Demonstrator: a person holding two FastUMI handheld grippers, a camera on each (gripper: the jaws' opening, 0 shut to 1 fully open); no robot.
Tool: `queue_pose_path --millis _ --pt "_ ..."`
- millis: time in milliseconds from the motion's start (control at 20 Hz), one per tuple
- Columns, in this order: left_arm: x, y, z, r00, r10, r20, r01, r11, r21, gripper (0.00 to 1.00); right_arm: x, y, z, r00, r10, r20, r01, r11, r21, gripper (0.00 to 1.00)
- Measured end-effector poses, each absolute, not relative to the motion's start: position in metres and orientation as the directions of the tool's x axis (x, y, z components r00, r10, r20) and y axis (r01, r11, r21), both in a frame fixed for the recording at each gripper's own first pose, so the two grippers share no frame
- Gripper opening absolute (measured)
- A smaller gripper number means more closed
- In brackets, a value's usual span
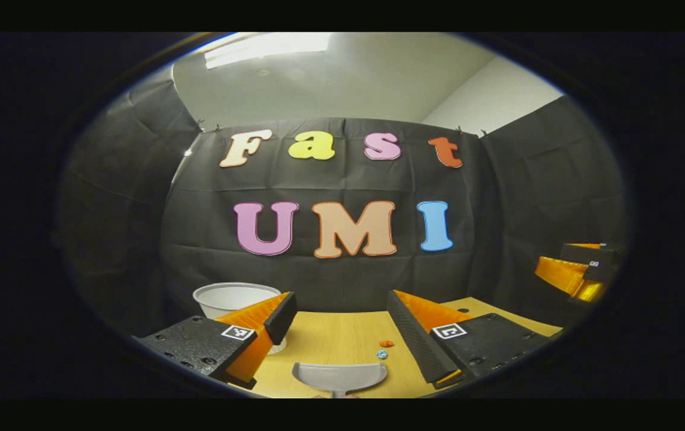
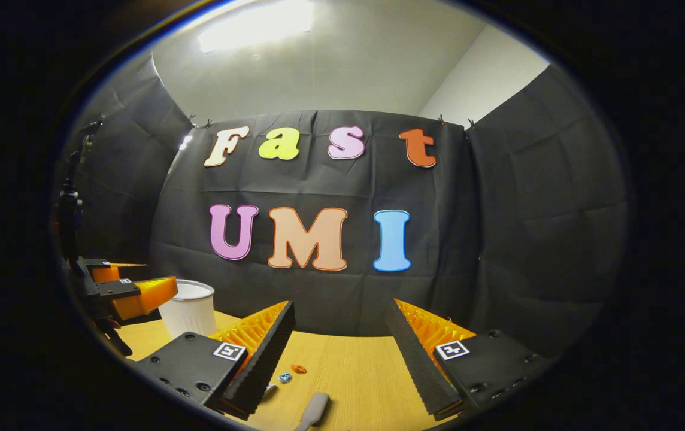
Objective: Pick up the small broom and dustpan from the desktop, sweep the trash into the dustpan with the broom, and then empty the trash into the garbage bin.
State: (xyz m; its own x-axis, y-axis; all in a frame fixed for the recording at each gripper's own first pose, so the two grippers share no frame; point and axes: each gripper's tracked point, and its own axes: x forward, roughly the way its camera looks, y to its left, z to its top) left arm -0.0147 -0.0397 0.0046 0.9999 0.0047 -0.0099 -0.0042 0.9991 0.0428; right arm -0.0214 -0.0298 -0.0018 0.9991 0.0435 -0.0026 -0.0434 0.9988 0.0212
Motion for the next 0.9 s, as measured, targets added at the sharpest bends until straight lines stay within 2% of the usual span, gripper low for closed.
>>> queue_pose_path --millis 400,600,900 --pt "-0.025 -0.049 -0.001 0.999 0.017 -0.028 -0.016 0.999 0.04 0.92 -0.023 -0.03 -0.009 0.996 0.084 -0.024 -0.083 0.996 0.033 1.0" --pt "-0.035 -0.05 -0.015 0.997 0.033 -0.069 -0.031 0.999 0.028 0.92 -0.021 -0.025 -0.035 0.986 0.133 -0.102 -0.128 0.99 0.054 1.0" --pt "-0.059 -0.045 -0.083 0.958 0.053 -0.283 -0.048 0.999 0.025 0.92 -0.028 -0.001 -0.095 0.929 0.243 -0.28 -0.237 0.97 0.058 0.99"
